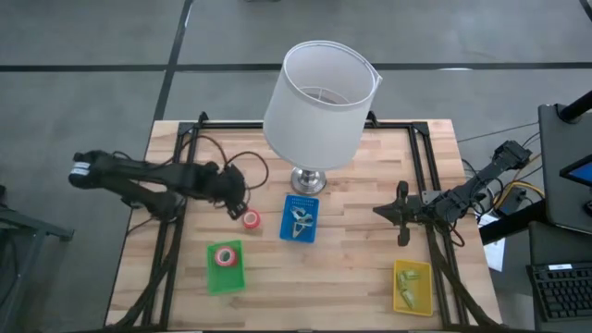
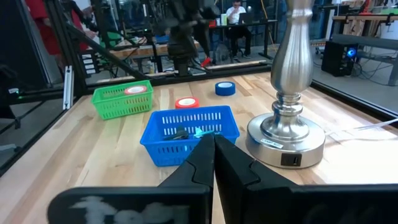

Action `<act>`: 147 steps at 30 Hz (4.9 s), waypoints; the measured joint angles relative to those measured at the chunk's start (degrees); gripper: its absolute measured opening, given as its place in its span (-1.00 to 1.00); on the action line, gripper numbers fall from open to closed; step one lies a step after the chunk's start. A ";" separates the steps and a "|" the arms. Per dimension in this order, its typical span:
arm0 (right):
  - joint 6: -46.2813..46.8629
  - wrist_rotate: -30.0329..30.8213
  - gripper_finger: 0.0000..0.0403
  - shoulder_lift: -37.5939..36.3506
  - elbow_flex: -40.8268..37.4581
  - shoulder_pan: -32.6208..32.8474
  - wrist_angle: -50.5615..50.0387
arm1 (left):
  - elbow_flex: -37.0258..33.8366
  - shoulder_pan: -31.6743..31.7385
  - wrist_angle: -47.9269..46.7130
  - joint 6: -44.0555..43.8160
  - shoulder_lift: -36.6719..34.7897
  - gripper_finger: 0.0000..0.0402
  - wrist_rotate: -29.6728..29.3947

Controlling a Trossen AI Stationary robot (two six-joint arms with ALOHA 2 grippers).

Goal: Pick and place Stapler, Stapler remover, tape
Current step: Put the orange tape into the green bin, then put the blue tape into the green bin

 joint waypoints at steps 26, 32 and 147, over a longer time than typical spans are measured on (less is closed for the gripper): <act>0.02 0.02 -0.96 -0.02 0.00 -0.02 0.02 | -13.84 7.66 25.12 2.93 13.30 0.01 22.47; 0.02 0.01 -0.96 -0.02 0.00 0.00 0.01 | -13.82 7.22 25.07 3.67 14.66 0.01 22.43; 0.02 0.02 -0.96 -0.02 0.00 0.00 0.02 | -18.07 24.09 7.58 -13.68 -13.21 -0.10 8.44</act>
